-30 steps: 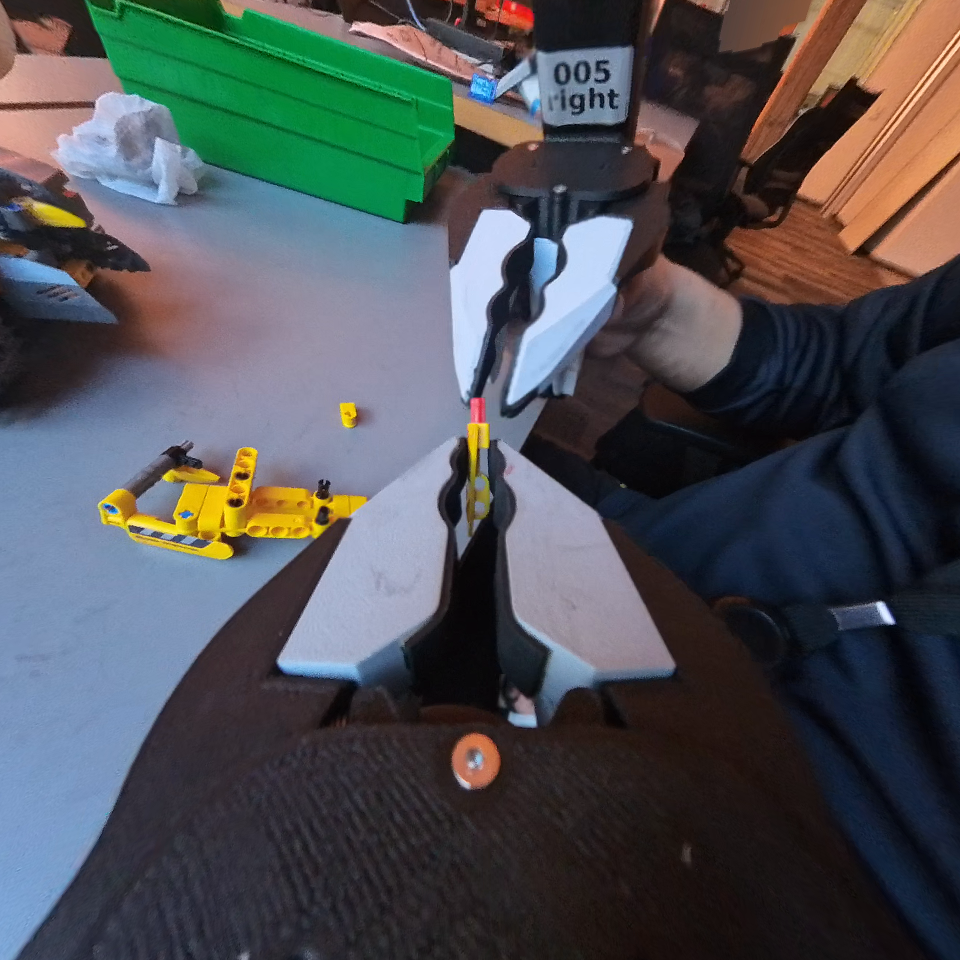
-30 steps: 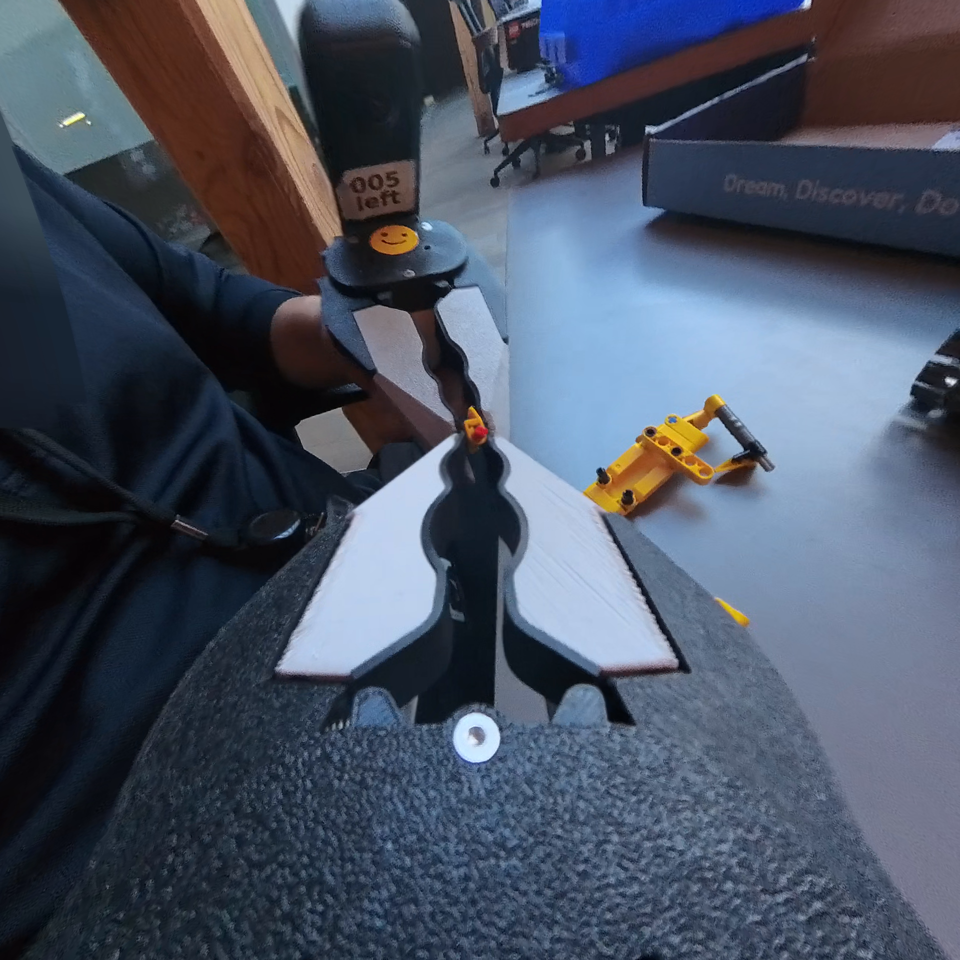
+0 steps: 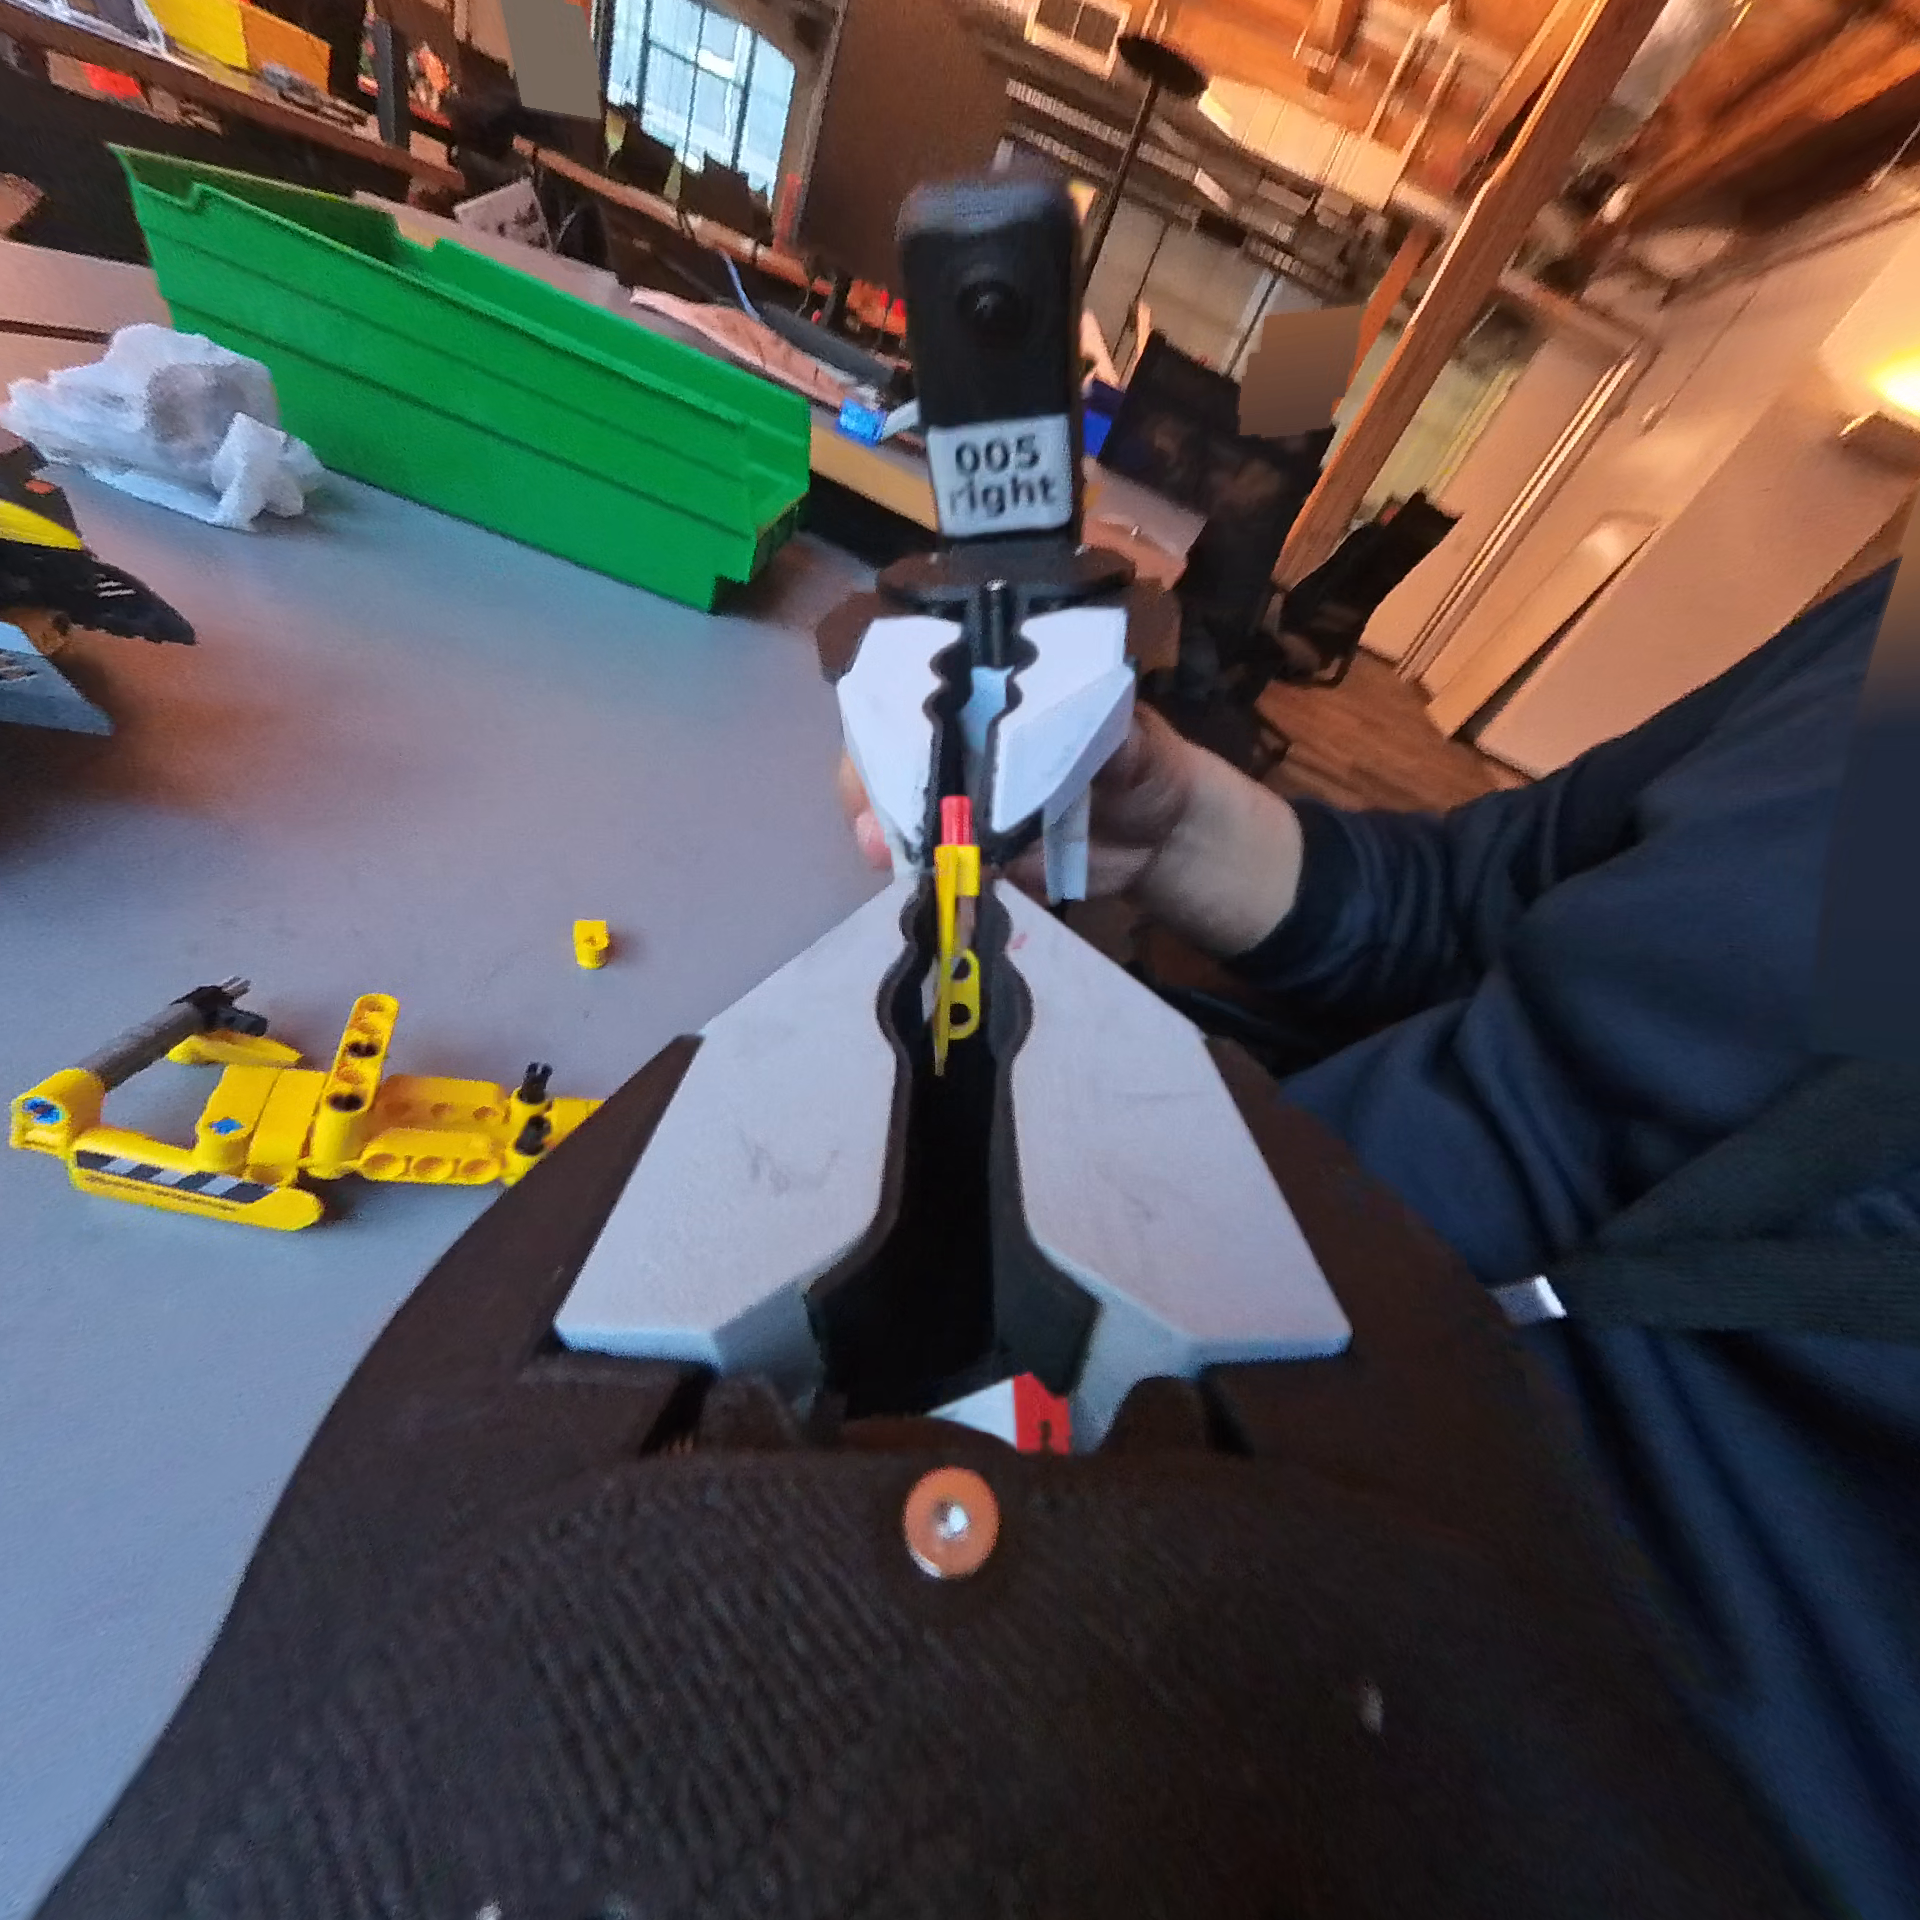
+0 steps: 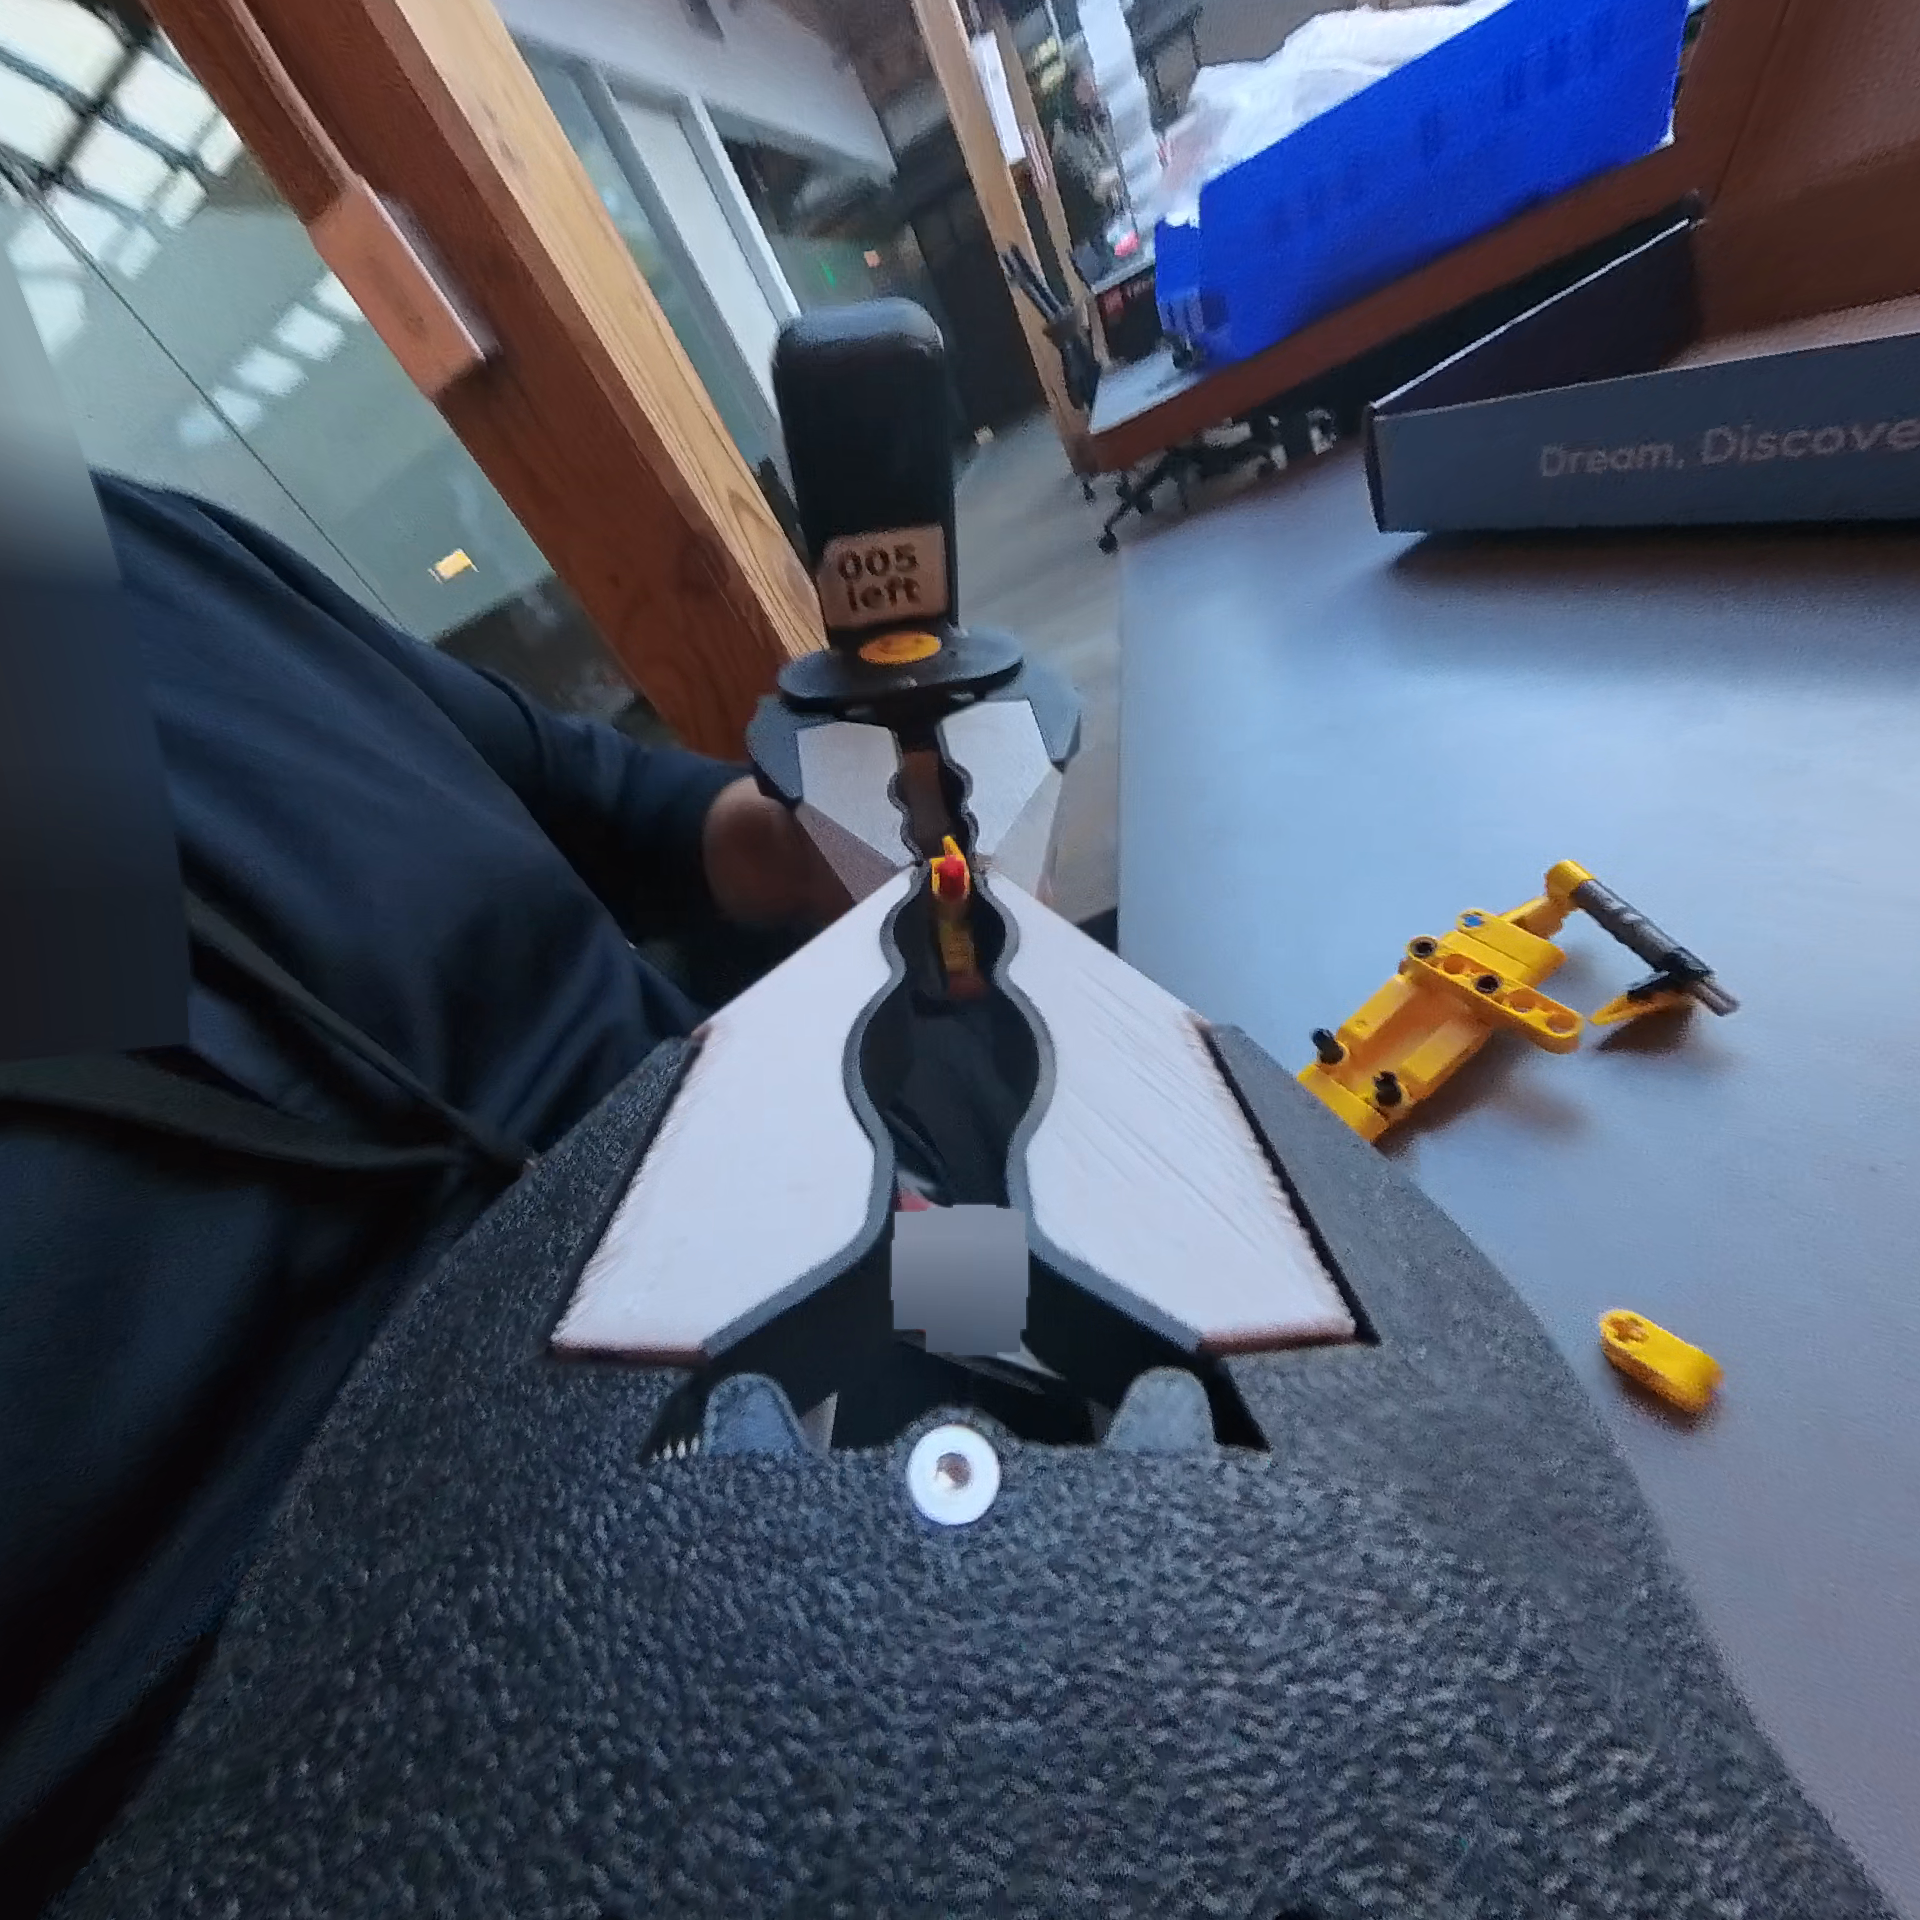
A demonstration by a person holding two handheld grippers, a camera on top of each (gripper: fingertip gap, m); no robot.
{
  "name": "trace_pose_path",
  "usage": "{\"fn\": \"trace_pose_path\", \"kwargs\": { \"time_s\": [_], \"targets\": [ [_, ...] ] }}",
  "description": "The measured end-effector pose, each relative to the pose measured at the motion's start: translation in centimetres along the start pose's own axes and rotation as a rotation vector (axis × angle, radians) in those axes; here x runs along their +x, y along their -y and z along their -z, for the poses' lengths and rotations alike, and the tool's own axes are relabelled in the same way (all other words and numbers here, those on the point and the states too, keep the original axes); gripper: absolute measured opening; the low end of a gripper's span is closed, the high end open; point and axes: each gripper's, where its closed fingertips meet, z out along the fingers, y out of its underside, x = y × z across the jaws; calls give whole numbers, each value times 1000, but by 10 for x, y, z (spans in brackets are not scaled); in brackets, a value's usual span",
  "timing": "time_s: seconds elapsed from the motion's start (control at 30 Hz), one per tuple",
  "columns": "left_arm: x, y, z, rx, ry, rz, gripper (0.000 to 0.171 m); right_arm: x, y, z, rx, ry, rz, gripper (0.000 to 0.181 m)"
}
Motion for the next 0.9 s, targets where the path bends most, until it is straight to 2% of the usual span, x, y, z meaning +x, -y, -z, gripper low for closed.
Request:
{"fn": "trace_pose_path", "kwargs": {
  "time_s": [0.17,0.33,0.43,0.5,0.57,0.83,0.87,0.9],
  "targets": [
    [1,10,1,69,-24,67,4,-2,13,-2,111,38,-92,5],
    [-1,12,2,83,-3,72,4,1,16,-5,134,-5,-69,3],
    [-2,17,4,135,-24,152,4,4,21,-7,164,-55,-39,2],
    [-10,20,5,177,46,173,4,10,26,-8,192,-132,-19,1],
    [-11,31,8,231,94,171,5,10,36,-9,263,-131,-64,0],
    [-20,53,26,340,136,226,5,16,62,-22,349,-139,-112,0],
    [-18,51,27,324,125,220,4,20,72,-13,425,-146,-130,0],
    [-16,42,26,296,139,220,5,31,97,17,585,-160,-169,0]
  ]
}}
